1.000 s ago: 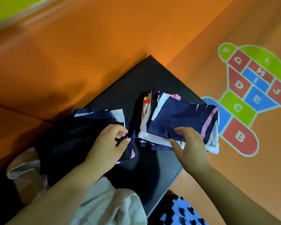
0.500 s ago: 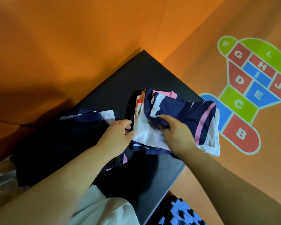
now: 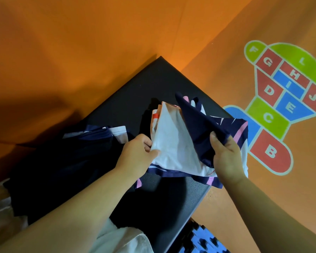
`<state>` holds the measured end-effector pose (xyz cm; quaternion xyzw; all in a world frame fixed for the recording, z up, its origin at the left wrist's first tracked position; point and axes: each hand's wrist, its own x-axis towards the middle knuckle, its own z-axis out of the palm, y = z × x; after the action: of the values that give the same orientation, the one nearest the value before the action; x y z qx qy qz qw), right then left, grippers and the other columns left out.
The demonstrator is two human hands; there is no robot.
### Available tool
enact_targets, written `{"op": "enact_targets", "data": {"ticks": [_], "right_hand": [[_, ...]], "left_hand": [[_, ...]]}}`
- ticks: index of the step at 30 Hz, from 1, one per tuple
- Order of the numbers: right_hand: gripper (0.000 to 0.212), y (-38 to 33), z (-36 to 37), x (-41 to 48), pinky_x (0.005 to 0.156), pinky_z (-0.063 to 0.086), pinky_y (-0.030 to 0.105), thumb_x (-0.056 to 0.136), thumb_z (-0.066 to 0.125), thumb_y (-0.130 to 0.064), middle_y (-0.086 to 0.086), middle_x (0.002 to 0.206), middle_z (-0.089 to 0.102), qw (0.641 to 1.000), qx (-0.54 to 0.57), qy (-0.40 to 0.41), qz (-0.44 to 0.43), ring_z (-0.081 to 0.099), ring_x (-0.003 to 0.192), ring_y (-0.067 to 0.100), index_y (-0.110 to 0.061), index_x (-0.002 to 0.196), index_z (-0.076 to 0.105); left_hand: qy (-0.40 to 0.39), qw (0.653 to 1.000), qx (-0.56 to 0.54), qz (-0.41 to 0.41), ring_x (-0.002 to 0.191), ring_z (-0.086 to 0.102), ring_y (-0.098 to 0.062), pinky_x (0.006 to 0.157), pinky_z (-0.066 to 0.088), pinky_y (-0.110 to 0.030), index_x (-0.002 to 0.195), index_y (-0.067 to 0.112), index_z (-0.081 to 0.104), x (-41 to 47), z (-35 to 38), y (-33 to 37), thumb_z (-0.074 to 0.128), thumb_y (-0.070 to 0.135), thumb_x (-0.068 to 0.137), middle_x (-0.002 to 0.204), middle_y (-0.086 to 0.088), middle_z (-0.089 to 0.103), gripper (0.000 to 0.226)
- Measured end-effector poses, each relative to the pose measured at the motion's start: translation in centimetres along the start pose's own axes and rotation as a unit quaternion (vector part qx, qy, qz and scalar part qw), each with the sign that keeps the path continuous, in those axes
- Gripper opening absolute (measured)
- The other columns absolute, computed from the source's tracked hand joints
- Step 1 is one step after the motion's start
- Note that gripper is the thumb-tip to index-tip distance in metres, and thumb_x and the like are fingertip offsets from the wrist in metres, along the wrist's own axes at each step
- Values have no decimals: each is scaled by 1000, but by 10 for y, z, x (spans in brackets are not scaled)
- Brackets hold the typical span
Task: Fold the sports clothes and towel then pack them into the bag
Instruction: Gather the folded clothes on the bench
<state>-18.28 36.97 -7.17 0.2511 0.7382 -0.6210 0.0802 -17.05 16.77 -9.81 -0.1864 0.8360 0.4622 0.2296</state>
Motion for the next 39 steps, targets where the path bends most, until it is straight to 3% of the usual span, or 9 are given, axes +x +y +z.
{"op": "enact_targets", "data": {"ticks": [4, 8, 12, 15, 19, 24, 28, 35, 39], "right_hand": [[13, 6, -1, -7, 81, 57, 46, 94, 56, -26, -9, 91, 68, 999, -30, -21, 5, 64, 93, 16, -38, 97, 61], [25, 9, 1, -16, 64, 43, 2, 94, 55, -15, -10, 85, 63, 980, -161, -92, -70, 55, 67, -13, -38, 101, 57], [40, 19, 7, -17, 82, 33, -3, 88, 64, -21, -18, 115, 60, 941, -282, -141, -124, 50, 98, -18, -28, 127, 56], [64, 28, 13, -21, 107, 27, 15, 84, 67, -39, -11, 145, 42, 879, -403, -186, -176, 37, 132, 4, -28, 141, 41], [92, 38, 28, -26, 104, 40, 43, 68, 70, -53, 9, 144, 43, 805, -518, -179, -228, 44, 130, 29, -10, 143, 37], [46, 20, 33, -13, 72, 37, 34, 82, 59, -10, 5, 111, 62, 886, -439, -64, -134, 57, 100, 34, -19, 127, 49], [34, 4, 12, 3, 62, 37, 25, 88, 63, -30, -8, 91, 59, 964, -261, -28, -45, 57, 75, 10, -24, 120, 53], [17, 0, -22, 16, 47, 40, 8, 88, 63, -17, -5, 72, 58, 993, -113, 43, 7, 57, 58, -1, -5, 100, 59], [21, 7, -22, 16, 47, 42, 7, 87, 64, -16, -3, 79, 63, 995, -96, 40, 3, 57, 54, -8, -5, 106, 61]], "left_hand": [[8, 998, -62, -5, 73, 59, -18, 63, 44, -19, 73, 13, 61, -8, 10, 2, 72, 24, 80, 84, -4, 64, 17], [21, 993, -113, -35, 72, 56, -17, 61, 43, -20, 73, 14, 59, -12, 13, 2, 71, 27, 81, 90, -10, 63, 19], [8, 984, -156, -82, 63, 52, -16, 66, 51, -34, 73, 16, 56, -11, 9, 1, 74, 23, 79, 72, 1, 57, 19], [-1, 977, -181, -108, 56, 51, -17, 63, 50, -35, 75, 15, 57, -7, 5, 4, 76, 12, 75, 71, -4, 59, 19], [-35, 970, -221, -92, 51, 52, -10, 49, 41, -20, 82, 16, 59, -5, -2, 19, 74, 7, 76, 69, -3, 62, 18], [-96, 970, -223, -30, 66, 59, -1, 50, 42, -10, 97, 17, 62, -5, -14, 35, 61, 4, 85, 85, -1, 72, 17], [-14, 987, -157, -17, 77, 58, -6, 68, 45, -19, 93, 23, 58, 3, -15, 15, 60, 12, 88, 95, 3, 69, 13], [-55, 998, 3, -26, 109, 56, -13, 91, 40, -22, 136, 15, 45, 11, 6, -10, 63, 25, 88, 130, 0, 56, 53], [-33, 998, 55, -13, 109, 57, -19, 87, 42, -25, 135, 13, 45, 16, 15, -3, 65, 37, 85, 121, -2, 60, 59]]}}
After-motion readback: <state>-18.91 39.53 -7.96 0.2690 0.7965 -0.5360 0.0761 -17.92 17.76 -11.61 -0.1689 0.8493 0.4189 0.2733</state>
